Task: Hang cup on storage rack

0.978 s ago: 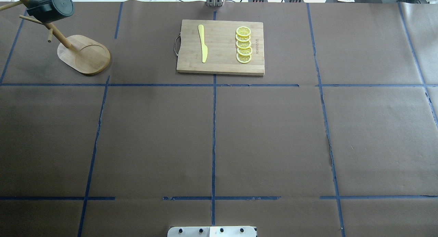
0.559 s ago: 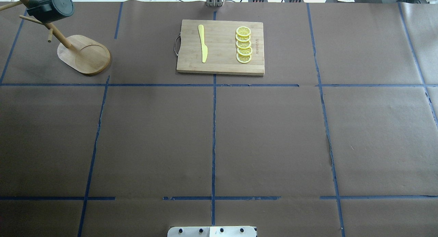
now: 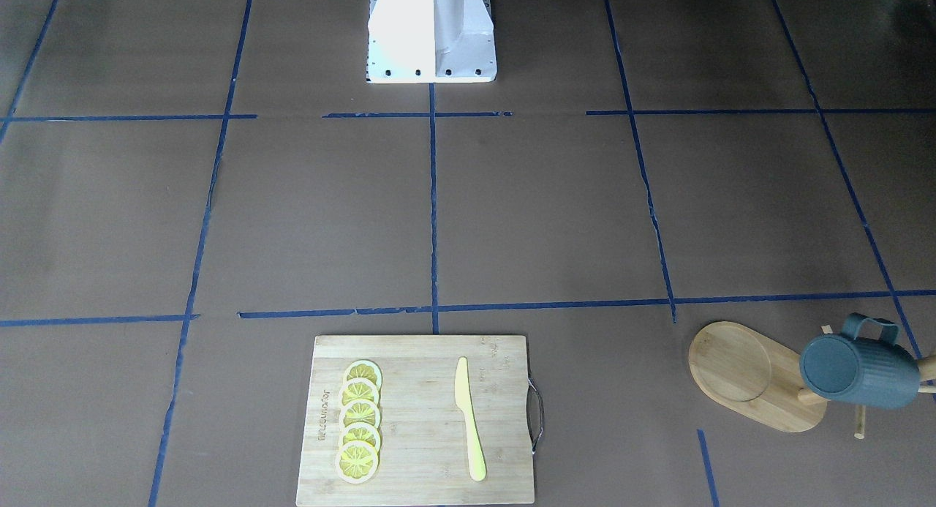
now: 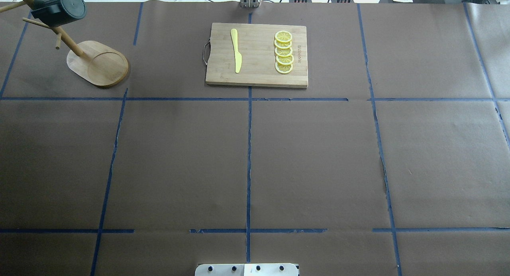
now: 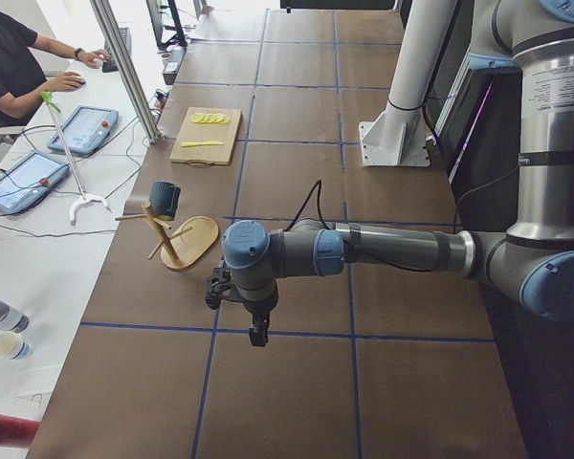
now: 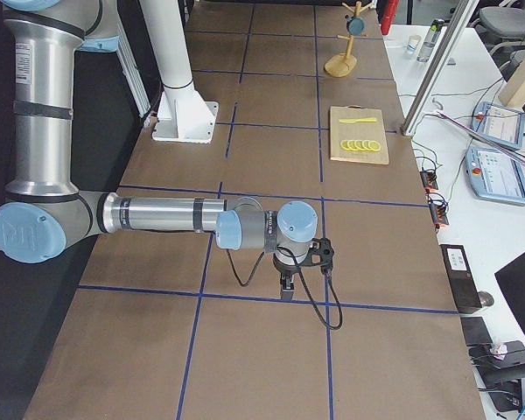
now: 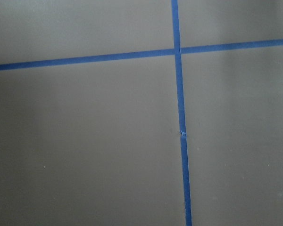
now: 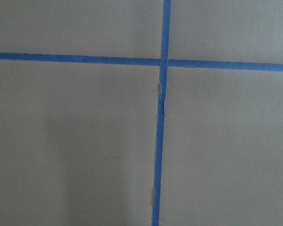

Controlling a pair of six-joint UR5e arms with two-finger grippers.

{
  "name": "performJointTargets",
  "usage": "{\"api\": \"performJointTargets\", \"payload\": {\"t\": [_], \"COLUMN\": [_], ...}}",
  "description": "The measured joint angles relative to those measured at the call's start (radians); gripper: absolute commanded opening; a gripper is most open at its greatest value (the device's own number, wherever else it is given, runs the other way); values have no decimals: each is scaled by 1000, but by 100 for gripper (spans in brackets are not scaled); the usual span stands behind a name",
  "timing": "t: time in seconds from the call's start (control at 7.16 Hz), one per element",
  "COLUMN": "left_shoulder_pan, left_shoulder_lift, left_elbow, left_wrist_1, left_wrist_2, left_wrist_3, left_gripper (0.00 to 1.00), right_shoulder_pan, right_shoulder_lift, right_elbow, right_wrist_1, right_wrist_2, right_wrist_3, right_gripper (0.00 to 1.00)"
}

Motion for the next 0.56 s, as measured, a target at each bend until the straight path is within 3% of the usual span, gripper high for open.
{"api": "performJointTargets", "payload": {"t": [0.56], "left_shoulder_pan": [0], "left_shoulder_lift": [6], "left_elbow": [-1], "left_wrist_1": [-1], "left_wrist_2": [-2], "left_wrist_3": [0], "left_gripper": [100], "right_shoulder_pan": [2], "right_shoulder_lift": [-15], "right_elbow": [15], "right_wrist_1": [2], "right_wrist_2": [-3], "right_wrist_3": [-5], "right_gripper": [100]}}
